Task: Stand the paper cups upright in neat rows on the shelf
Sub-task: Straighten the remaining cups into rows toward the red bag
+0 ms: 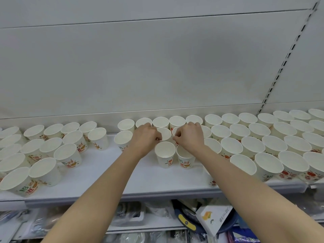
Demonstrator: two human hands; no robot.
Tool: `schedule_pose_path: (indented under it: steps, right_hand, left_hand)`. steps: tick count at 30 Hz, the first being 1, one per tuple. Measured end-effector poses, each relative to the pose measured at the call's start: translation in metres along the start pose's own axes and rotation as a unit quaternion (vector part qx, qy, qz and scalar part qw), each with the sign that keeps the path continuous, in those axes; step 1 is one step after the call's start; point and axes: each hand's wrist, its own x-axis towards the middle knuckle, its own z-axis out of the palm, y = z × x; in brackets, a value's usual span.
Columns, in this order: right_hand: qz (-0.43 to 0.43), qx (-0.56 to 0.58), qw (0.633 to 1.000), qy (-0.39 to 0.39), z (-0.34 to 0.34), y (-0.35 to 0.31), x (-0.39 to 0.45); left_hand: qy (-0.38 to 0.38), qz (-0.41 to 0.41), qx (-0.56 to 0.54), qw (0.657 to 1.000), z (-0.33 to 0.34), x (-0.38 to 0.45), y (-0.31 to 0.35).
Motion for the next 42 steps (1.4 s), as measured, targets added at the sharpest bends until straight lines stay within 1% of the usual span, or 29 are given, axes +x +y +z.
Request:
schedule_pose_path:
  steps: [2,5,7,10,12,15,17,20,22,24,26,29,32,35,37,39,42]
  right_hand:
    - [0.004,0.021,1.0,0.003,-0.003,0.001,-0.001]
    - [0.018,0.094,0.995,0.036,-0.018,0.01,-0.013]
    - [0.001,0.128,0.99,0.055,-0.032,0.018,-0.031]
    - [-0.06,0.113,0.992,0.005,-0.048,0.019,-0.061]
    - [-0.084,0.056,0.994,-0.028,-0.049,0.014,-0.07]
    - [-0.097,-0.017,0.994,-0.052,-0.04,0.01,-0.072]
    - [-0.096,-0.026,0.994,-0.046,-0.034,0.008,-0.073]
    - [-0.084,-0.018,0.996,0.0,-0.028,0.006,-0.075]
    - [-0.073,-0.016,0.997,0.013,-0.026,0.006,-0.078]
    - [-0.068,-0.009,0.997,0.018,-0.024,0.007,-0.078]
    - [-0.061,0.007,0.998,0.034,-0.024,0.006,-0.078]
    - [-0.061,0.032,0.992,0.107,-0.023,-0.004,-0.08]
    - [-0.086,0.054,0.981,0.166,-0.018,-0.032,-0.08]
    - [-0.13,0.06,0.976,0.165,-0.004,-0.075,-0.071]
    - [-0.144,0.053,0.977,0.147,0.008,-0.102,-0.058]
    - [-0.13,0.04,0.983,0.12,0.02,-0.119,-0.042]
    - [-0.104,0.002,0.991,0.083,0.033,-0.127,-0.023]
  left_hand:
    - [0.004,-0.013,-0.029,0.999,-0.004,-0.003,0.002]
    - [0.073,-0.064,-0.14,0.985,-0.014,-0.021,0.012]
    - [0.094,-0.048,-0.175,0.979,-0.017,-0.041,0.023]
    - [0.067,-0.008,-0.157,0.985,-0.012,-0.059,0.033]
    - [0.057,0.0,-0.138,0.989,-0.009,-0.061,0.034]
    - [0.05,0.0,-0.121,0.991,-0.007,-0.061,0.035]
    - [0.045,-0.007,-0.11,0.993,-0.007,-0.063,0.036]
    - [0.043,-0.012,-0.101,0.994,-0.009,-0.065,0.039]
    - [0.047,-0.02,-0.116,0.992,-0.01,-0.07,0.037]
    - [0.064,-0.039,-0.133,0.988,-0.013,-0.079,0.029]
    - [0.075,-0.076,-0.14,0.984,-0.016,-0.092,0.013]
    - [0.083,-0.149,-0.146,0.974,-0.015,-0.116,-0.023]
    - [0.091,-0.21,-0.137,0.964,-0.015,-0.139,-0.061]
    - [0.086,-0.245,-0.125,0.958,-0.016,-0.145,-0.099]
    - [0.077,-0.224,-0.117,0.964,-0.02,-0.136,-0.118]
    - [0.054,-0.167,-0.106,0.979,-0.025,-0.118,-0.123]
    - [0.01,-0.078,-0.069,0.995,-0.026,-0.089,-0.118]
